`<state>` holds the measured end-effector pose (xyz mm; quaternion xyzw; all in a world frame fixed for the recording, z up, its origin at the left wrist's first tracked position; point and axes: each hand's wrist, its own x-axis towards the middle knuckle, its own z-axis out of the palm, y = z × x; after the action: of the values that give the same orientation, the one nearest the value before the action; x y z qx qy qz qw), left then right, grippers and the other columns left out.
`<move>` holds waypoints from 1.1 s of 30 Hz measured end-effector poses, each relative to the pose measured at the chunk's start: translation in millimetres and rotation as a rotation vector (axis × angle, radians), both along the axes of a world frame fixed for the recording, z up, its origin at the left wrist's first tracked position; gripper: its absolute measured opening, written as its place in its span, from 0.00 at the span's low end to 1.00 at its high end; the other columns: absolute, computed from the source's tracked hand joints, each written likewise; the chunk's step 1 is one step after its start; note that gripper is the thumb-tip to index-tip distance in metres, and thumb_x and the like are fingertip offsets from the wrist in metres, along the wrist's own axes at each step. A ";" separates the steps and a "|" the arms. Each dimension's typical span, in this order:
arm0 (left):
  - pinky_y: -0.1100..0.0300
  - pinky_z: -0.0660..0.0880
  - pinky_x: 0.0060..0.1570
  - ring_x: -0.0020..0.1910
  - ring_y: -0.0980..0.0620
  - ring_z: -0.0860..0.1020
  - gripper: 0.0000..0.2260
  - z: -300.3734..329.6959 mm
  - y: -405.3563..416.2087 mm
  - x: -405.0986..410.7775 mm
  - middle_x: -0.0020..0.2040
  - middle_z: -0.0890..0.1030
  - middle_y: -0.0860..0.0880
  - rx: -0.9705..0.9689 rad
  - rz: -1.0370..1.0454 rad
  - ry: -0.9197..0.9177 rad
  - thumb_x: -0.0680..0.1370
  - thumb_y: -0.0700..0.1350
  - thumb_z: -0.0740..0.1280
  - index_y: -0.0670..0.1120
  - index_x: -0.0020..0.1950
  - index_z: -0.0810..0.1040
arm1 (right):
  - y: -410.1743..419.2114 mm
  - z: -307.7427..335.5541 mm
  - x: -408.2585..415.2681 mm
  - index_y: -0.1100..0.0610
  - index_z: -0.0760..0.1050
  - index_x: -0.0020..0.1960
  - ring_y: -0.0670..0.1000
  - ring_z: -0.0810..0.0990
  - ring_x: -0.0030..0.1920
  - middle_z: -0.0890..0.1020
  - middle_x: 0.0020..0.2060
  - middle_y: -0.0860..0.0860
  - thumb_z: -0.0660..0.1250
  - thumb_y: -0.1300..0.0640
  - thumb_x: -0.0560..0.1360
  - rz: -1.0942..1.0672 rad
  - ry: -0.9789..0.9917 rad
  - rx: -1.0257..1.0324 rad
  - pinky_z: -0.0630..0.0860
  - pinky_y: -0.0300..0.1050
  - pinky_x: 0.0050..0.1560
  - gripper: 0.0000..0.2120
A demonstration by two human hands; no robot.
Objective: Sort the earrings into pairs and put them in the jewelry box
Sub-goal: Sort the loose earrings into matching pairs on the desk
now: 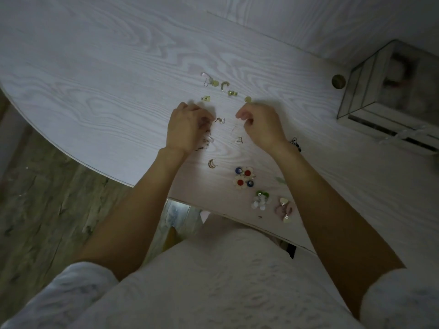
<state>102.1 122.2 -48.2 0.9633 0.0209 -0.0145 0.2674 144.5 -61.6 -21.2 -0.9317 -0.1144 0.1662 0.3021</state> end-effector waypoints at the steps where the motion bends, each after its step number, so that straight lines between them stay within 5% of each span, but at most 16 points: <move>1: 0.58 0.64 0.44 0.43 0.42 0.73 0.07 1.2 -0.7 1.7 0.43 0.81 0.44 -0.001 0.002 0.022 0.71 0.39 0.69 0.46 0.47 0.83 | -4.9 1.1 -2.0 0.60 0.79 0.51 0.51 0.79 0.50 0.81 0.50 0.56 0.60 0.72 0.72 -0.007 -0.001 -0.006 0.76 0.44 0.53 0.14; 5: 0.56 0.66 0.45 0.43 0.43 0.73 0.06 2.9 0.3 3.2 0.42 0.81 0.42 0.004 -0.011 0.040 0.72 0.40 0.69 0.45 0.48 0.82 | -15.4 0.6 -25.2 0.60 0.78 0.53 0.46 0.76 0.44 0.79 0.50 0.55 0.66 0.67 0.73 0.061 -0.012 -0.035 0.76 0.41 0.50 0.10; 12: 0.58 0.65 0.43 0.44 0.43 0.74 0.06 13.8 4.8 3.6 0.43 0.81 0.44 0.002 -0.054 0.024 0.73 0.44 0.70 0.45 0.48 0.81 | -3.6 -9.8 -38.5 0.61 0.78 0.53 0.53 0.79 0.45 0.78 0.51 0.55 0.66 0.65 0.73 0.120 -0.080 -0.087 0.78 0.48 0.49 0.08; 17: 0.61 0.74 0.43 0.39 0.52 0.77 0.05 33.4 -8.3 -5.7 0.43 0.80 0.48 -0.277 -0.148 -0.003 0.73 0.40 0.69 0.45 0.48 0.81 | -8.2 -9.0 -40.3 0.61 0.78 0.49 0.54 0.79 0.44 0.78 0.49 0.56 0.65 0.64 0.74 0.084 -0.091 -0.128 0.76 0.46 0.47 0.05; 23: 0.67 0.70 0.48 0.46 0.49 0.81 0.08 12.8 -57.2 -25.7 0.48 0.84 0.46 -0.266 -0.101 0.119 0.75 0.39 0.66 0.46 0.50 0.83 | -10.9 -10.6 -48.8 0.61 0.77 0.54 0.53 0.77 0.49 0.77 0.52 0.56 0.64 0.67 0.73 -0.032 -0.074 -0.125 0.72 0.41 0.48 0.10; 33: 0.49 0.77 0.44 0.42 0.44 0.81 0.08 5.4 -80.4 -28.0 0.44 0.84 0.43 -0.207 -0.039 0.061 0.76 0.41 0.64 0.43 0.53 0.79 | -9.9 -9.4 -51.6 0.62 0.76 0.49 0.52 0.74 0.45 0.78 0.47 0.57 0.66 0.66 0.73 -0.147 -0.028 -0.080 0.65 0.39 0.43 0.06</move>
<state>74.1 41.8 -42.7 0.9298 0.0088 -0.0513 0.3645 92.8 -71.5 -30.7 -0.9511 -0.0432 0.1350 0.2746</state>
